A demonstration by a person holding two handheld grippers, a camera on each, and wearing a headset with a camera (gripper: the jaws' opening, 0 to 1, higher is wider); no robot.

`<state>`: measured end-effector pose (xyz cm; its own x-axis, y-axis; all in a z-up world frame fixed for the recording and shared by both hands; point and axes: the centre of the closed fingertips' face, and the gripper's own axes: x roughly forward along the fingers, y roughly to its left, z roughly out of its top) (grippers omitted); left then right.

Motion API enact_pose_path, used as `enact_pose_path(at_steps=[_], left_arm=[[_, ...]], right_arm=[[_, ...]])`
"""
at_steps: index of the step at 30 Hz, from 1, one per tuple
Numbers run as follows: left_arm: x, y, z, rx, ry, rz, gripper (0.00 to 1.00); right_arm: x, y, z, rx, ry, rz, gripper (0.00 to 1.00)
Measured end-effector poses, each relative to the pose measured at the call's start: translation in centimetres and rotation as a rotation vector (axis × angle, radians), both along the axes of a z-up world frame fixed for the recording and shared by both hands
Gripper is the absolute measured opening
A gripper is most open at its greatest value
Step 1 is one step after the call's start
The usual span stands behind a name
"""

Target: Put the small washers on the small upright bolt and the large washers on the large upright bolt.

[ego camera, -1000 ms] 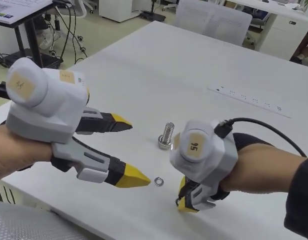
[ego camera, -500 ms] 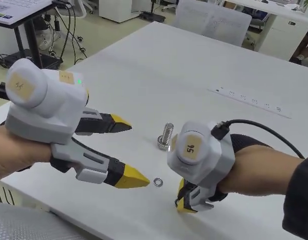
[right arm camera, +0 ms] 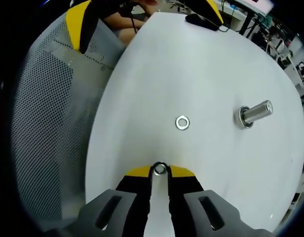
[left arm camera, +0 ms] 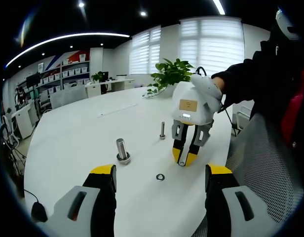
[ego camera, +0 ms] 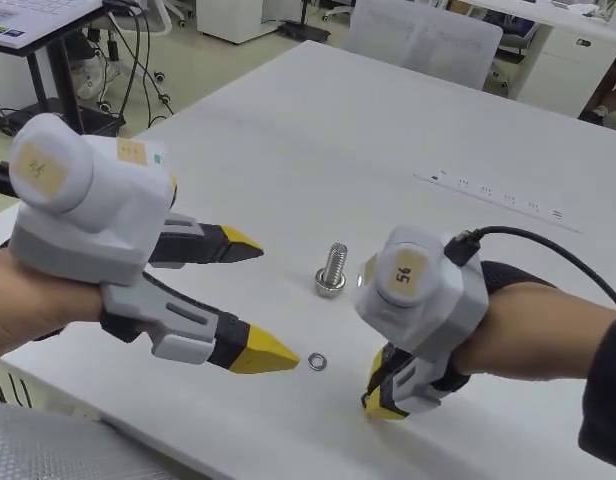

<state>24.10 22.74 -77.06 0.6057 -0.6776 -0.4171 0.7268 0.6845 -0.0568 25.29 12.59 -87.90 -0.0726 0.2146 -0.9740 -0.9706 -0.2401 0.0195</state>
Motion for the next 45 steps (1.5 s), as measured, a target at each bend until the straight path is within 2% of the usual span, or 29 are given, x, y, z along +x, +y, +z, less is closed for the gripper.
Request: enact_pose_path(at_steps=[33,38,45], left_arm=[[-0.1,-0.3,-0.2,0.013,0.009,-0.016,0.72],[0.0,-0.2,-0.2,0.012,0.010,-0.016,0.72],[0.3,-0.2,-0.3,0.016,0.011,-0.015,0.72]], right_arm=[[5.1,-6.8,1.9,-0.009,-0.044,-0.209,0.13],[6.4,-7.5,3.1,0.002,-0.063,-0.236,0.13],[7.5,-7.4,5.4,0.032,-0.097,-0.256,0.13]])
